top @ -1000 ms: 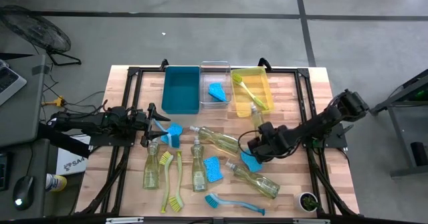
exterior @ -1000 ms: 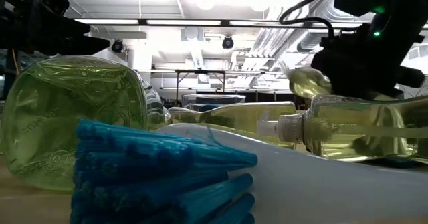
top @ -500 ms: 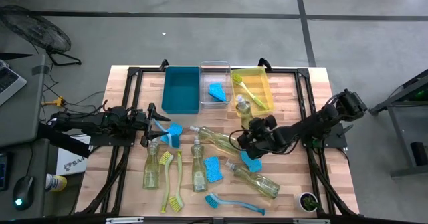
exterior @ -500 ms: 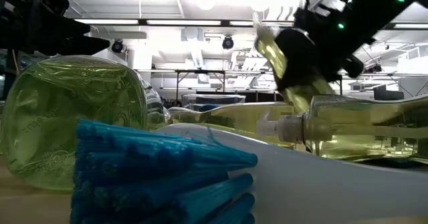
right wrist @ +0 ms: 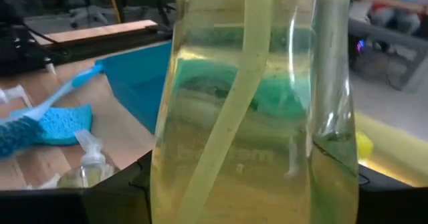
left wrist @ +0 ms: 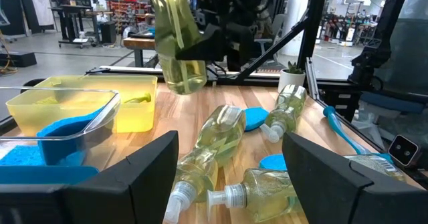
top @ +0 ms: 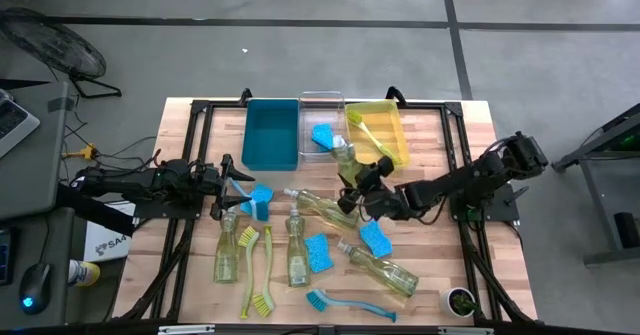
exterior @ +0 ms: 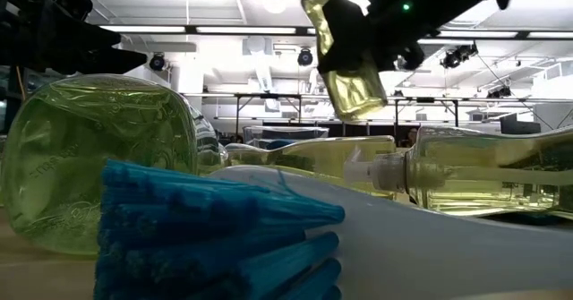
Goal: Pick & Place Kitchen Sink Supplies
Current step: Put the dishwashing liquid into the blue bin
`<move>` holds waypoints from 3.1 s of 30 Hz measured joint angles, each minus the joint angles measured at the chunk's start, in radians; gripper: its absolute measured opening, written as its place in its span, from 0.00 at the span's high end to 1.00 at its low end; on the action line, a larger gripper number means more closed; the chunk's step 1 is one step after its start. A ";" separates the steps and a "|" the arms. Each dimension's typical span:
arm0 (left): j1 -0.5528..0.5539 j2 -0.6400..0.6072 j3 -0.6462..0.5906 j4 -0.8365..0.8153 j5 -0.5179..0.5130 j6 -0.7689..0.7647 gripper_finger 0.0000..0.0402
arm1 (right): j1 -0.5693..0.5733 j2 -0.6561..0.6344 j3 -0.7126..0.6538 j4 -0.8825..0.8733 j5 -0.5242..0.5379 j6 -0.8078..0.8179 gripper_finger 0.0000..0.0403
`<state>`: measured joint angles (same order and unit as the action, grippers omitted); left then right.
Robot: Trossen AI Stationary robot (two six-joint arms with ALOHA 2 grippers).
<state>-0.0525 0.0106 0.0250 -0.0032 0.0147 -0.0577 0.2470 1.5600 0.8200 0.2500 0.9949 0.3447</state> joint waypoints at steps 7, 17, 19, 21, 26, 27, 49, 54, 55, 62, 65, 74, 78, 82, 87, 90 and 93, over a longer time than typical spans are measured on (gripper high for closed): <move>0.000 0.000 0.000 0.000 0.000 0.000 0.34 | -0.064 0.000 0.000 0.099 -0.135 -0.119 0.42; 0.000 0.000 0.000 0.000 -0.025 0.035 0.34 | -0.135 0.000 0.000 0.156 -0.276 -0.201 0.42; 0.000 0.000 0.000 0.002 -0.045 0.056 0.34 | -0.146 0.000 0.000 0.168 -0.288 -0.223 0.42; 0.000 0.000 0.000 0.005 -0.071 0.075 0.34 | -0.158 0.000 0.000 0.181 -0.303 -0.246 0.42; 0.000 0.000 0.000 0.016 -0.137 0.130 0.34 | -0.196 0.006 0.000 0.220 -0.355 -0.283 0.42; 0.000 0.000 0.000 0.021 -0.150 0.146 0.34 | -0.205 0.014 0.000 0.235 -0.374 -0.294 0.42; 0.000 0.000 0.000 0.116 0.034 0.050 0.34 | -0.273 0.103 0.000 0.428 -0.561 -0.371 0.42; 0.000 0.000 0.000 0.119 -0.010 0.054 0.34 | -0.266 0.103 0.000 0.428 -0.568 -0.367 0.42; 0.000 0.001 0.000 0.126 -0.046 0.070 0.34 | -0.266 0.103 0.000 0.429 -0.573 -0.367 0.42; 0.001 0.087 0.003 0.383 -0.166 0.280 0.34 | -0.266 0.104 0.000 0.536 -0.636 -0.342 0.42; 0.001 0.156 0.014 0.408 -0.159 0.289 0.34 | -0.268 0.104 0.000 0.549 -0.664 -0.346 0.42; 0.168 0.546 0.099 0.698 0.014 0.217 0.34 | -0.275 0.187 0.014 0.649 -0.735 -0.345 0.42; 0.302 0.767 0.215 0.725 0.172 0.200 0.34 | -0.281 0.269 0.065 0.661 -0.740 -0.345 0.42; 0.410 0.960 0.341 0.744 0.356 0.141 0.34 | -0.283 0.347 0.150 0.658 -0.772 -0.364 0.42; 0.490 1.084 0.428 0.743 0.487 0.120 0.34 | -0.284 0.364 0.205 0.611 -0.780 -0.377 0.42; 0.517 1.095 0.433 0.746 0.516 0.106 0.34 | -0.286 0.365 0.206 0.603 -0.779 -0.380 0.42; 0.516 1.092 0.433 0.780 0.541 0.100 0.34 | -0.284 0.365 0.209 0.603 -0.794 -0.370 0.42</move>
<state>0.4637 1.1026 0.4583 0.7763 0.5555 0.0424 -0.0374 1.9249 1.0286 0.8533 0.2006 -0.0249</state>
